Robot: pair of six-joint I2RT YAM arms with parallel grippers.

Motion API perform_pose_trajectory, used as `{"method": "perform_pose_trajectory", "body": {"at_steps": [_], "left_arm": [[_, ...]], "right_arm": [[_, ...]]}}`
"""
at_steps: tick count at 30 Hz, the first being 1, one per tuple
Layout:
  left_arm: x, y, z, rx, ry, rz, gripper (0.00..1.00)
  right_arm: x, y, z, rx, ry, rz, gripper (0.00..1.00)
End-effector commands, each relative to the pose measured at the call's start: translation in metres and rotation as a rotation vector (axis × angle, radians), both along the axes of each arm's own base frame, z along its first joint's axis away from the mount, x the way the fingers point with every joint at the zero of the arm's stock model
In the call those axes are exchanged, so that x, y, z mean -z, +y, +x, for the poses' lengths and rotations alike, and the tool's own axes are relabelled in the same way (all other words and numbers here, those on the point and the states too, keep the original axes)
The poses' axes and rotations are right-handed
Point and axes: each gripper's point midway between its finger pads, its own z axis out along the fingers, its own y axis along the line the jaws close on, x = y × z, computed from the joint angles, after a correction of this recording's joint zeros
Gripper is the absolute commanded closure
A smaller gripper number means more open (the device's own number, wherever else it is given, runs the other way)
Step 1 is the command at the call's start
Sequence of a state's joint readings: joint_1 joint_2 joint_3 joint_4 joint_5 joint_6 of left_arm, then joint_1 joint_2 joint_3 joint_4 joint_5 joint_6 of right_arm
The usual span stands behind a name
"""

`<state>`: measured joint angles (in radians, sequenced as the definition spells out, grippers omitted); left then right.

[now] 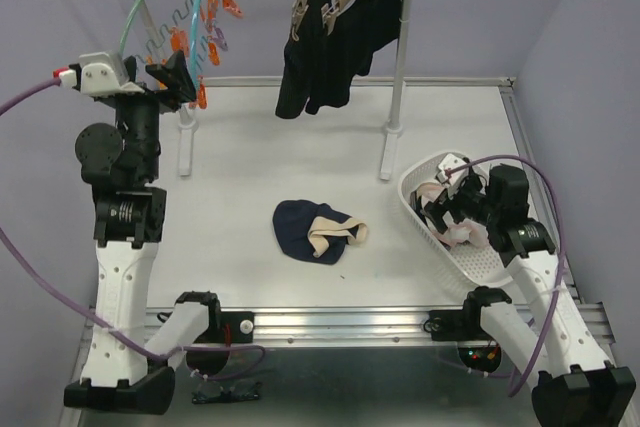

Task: Remove the underwear clipped to the hanger
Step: Place the hanger at the clothesline, then pick up the underwear from the center of the board.

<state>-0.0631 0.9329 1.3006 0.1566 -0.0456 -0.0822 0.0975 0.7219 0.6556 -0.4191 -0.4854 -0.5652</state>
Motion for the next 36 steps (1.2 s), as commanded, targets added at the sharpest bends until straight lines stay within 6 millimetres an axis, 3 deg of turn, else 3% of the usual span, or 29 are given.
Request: {"method": "perform_pose_trajectory", "body": {"at_steps": [1,3,6,7,9,10,11,12,13,15,17,18,19,22,27,32,35,36], "left_arm": [[0.015,0.001,-0.029,0.017,-0.013,-0.041,0.06],[0.028,-0.005,-0.037,0.057,0.002,-0.063,0.06],[0.063,-0.025,-0.055,0.177,0.032,-0.074,0.05],[0.07,-0.029,-0.057,0.201,0.04,-0.086,0.05],[0.091,-0.039,-0.066,0.264,0.057,-0.106,0.05],[0.098,-0.042,-0.069,0.279,0.063,-0.116,0.05],[0.106,-0.044,-0.071,0.291,0.07,-0.124,0.05],[0.12,-0.045,-0.075,0.303,0.082,-0.137,0.05],[0.127,-0.047,-0.076,0.31,0.088,-0.139,0.05],[0.15,-0.048,-0.079,0.317,0.112,-0.143,0.05],[0.165,-0.049,-0.08,0.326,0.128,-0.161,0.05],[0.178,-0.052,-0.081,0.341,0.144,-0.16,0.05],[0.184,-0.053,-0.081,0.345,0.151,-0.161,0.05],[0.198,-0.053,-0.083,0.342,0.165,-0.153,0.05],[0.212,-0.052,-0.086,0.333,0.177,-0.114,0.05],[0.223,-0.049,-0.086,0.315,0.194,-0.102,0.05],[0.224,-0.049,-0.084,0.317,0.192,-0.113,0.05],[0.225,-0.05,-0.083,0.319,0.196,-0.111,0.05]], "right_arm": [[-0.001,0.033,-0.024,-0.316,0.027,-0.005,0.0],[-0.008,0.049,-0.034,-0.441,0.044,0.042,0.0],[-0.011,0.068,-0.035,-0.55,0.099,0.071,0.0],[-0.009,0.085,-0.04,-0.61,0.121,0.052,0.0],[0.009,0.099,-0.032,-0.613,0.168,-0.058,0.0],[0.012,0.123,-0.045,-0.692,0.17,-0.103,0.0],[0.02,0.126,-0.04,-0.666,0.169,-0.17,0.0],[0.029,0.146,-0.048,-0.714,0.19,-0.2,0.0],[0.033,0.154,-0.048,-0.721,0.197,-0.225,0.0],[0.044,0.171,-0.039,-0.701,0.229,-0.291,0.0],[0.051,0.194,-0.043,-0.73,0.238,-0.341,0.0],[0.059,0.205,-0.033,-0.699,0.251,-0.386,0.0],[0.064,0.217,-0.038,-0.716,0.251,-0.411,0.0],[0.079,0.241,-0.025,-0.66,0.27,-0.467,0.0],[0.104,0.25,-0.01,-0.602,0.305,-0.515,0.0],[0.122,0.256,-0.011,-0.589,0.34,-0.538,0.02],[0.137,0.257,-0.013,-0.583,0.377,-0.556,0.14],[0.137,0.259,-0.013,-0.587,0.379,-0.55,0.25]]}}
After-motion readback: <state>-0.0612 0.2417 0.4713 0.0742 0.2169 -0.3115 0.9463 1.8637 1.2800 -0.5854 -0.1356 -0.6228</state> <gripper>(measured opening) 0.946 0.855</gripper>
